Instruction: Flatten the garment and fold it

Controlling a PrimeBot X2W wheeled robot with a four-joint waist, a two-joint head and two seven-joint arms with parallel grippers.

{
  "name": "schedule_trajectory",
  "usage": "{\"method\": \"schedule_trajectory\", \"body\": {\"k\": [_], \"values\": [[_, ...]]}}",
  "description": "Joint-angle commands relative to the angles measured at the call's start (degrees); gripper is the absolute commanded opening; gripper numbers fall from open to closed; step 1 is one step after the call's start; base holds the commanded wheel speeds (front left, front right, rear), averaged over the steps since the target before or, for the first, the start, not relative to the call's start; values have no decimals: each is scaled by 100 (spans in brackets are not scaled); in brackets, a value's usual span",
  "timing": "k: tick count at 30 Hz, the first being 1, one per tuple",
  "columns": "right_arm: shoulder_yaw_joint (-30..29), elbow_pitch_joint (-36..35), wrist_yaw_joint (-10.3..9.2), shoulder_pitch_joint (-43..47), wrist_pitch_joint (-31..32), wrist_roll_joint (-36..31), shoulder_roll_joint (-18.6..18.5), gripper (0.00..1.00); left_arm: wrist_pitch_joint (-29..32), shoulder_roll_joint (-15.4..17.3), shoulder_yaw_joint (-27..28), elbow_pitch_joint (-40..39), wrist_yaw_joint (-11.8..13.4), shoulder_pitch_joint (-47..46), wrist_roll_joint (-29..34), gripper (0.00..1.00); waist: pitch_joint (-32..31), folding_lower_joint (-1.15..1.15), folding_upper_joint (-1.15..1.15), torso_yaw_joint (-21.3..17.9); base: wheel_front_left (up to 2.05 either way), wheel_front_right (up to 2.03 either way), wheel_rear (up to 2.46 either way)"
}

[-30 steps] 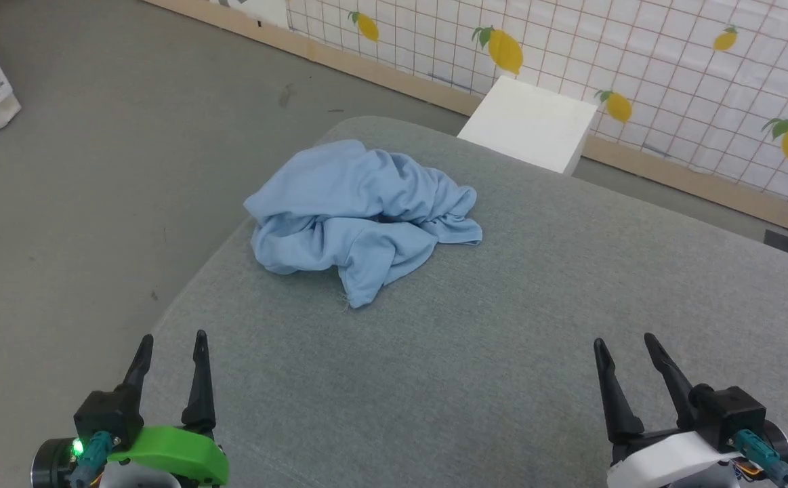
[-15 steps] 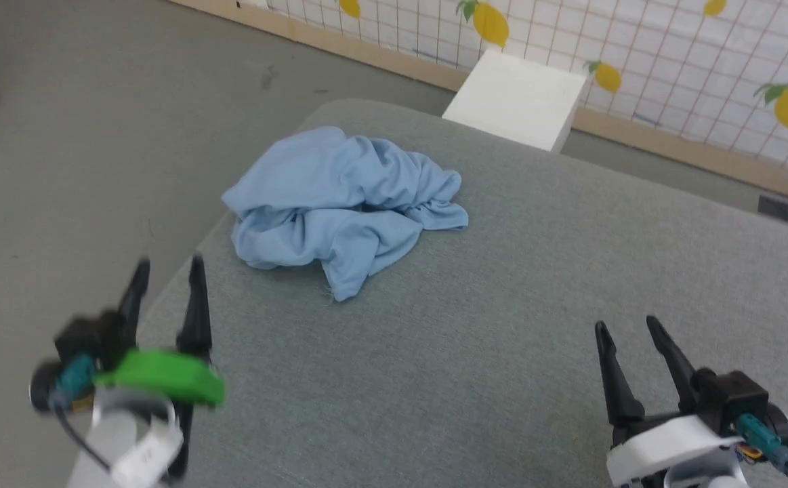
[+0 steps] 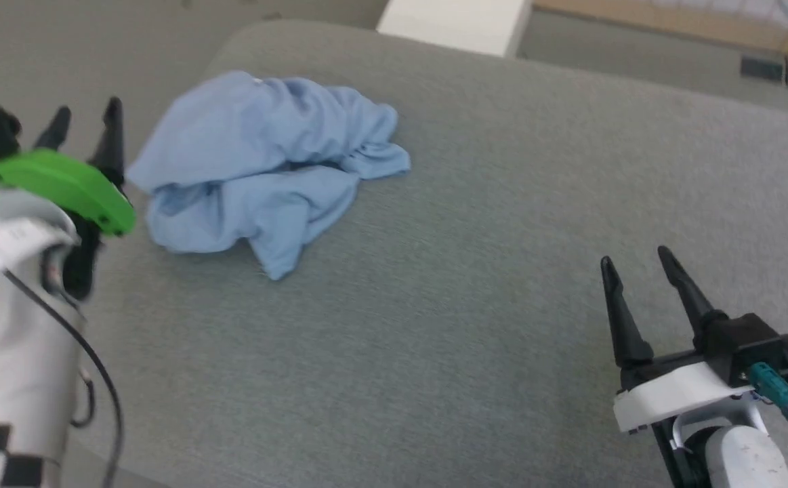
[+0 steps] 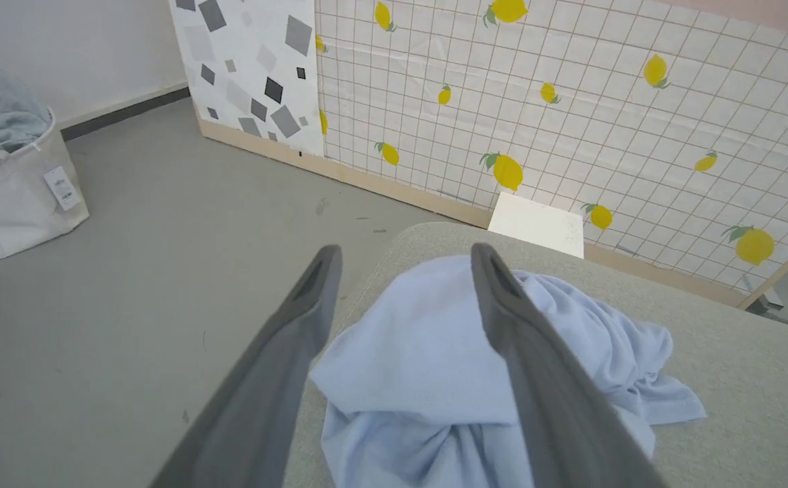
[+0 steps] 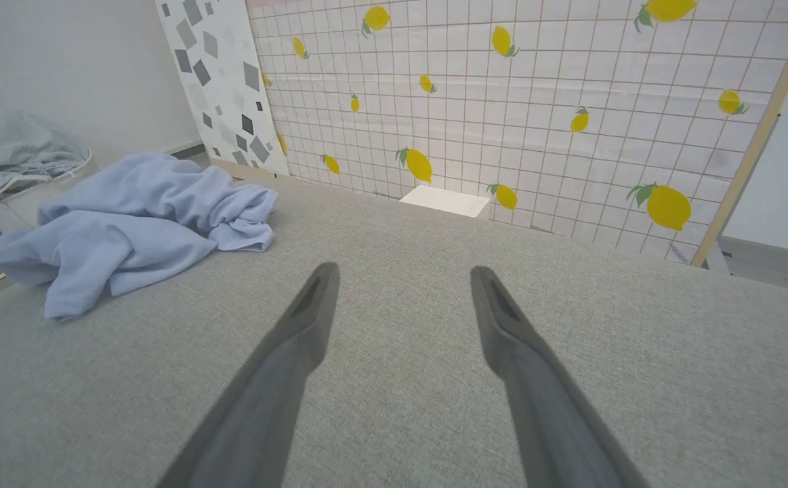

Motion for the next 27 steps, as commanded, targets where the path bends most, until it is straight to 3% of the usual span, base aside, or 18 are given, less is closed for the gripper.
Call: {"method": "schedule_trajectory", "body": {"k": [1, 8, 16, 22, 23, 24, 27], "values": [[-22, -86, -9, -104, 34, -51, 0, 100, 252, 97, -100, 169, -38, -262, -193, 100, 756, -1, 27, -692, 0, 0, 0], [-109, -362, -9, -108, 79, -65, 0, 100, 1784, 352, -636, 1140, -39, -1037, -645, 100, 1160, -1, 27, -1046, 0, 0, 0], [-137, -490, -9, -68, 83, -64, 0, 100, 3376, 283, -1542, 1707, -39, -1177, -731, 100, 1336, -1, 27, -1097, 0, 0, 0], [-76, -487, -9, -64, 107, -26, 0, 100, 4203, 139, -1743, 1948, -39, -1158, -1044, 100, 1364, -1, 27, -1017, 0, 0, 0], [-73, -479, -9, -67, 105, -21, 0, 100, 4125, 139, -1730, 1927, -39, -1165, -1069, 24, 1355, -1, 27, -999, 0, 0, 0], [-70, -463, -9, -70, 98, -14, 0, 100, 4029, 130, -1731, 1910, -39, -1162, -1087, 0, 1330, -1, 27, -976, 0, 0, 0], [-61, -412, -9, -73, 85, -1, 0, 100, 3566, 118, -1601, 1886, -32, -1201, -1168, 0, 1244, -1, 27, -910, 0, 0, 0]]}}
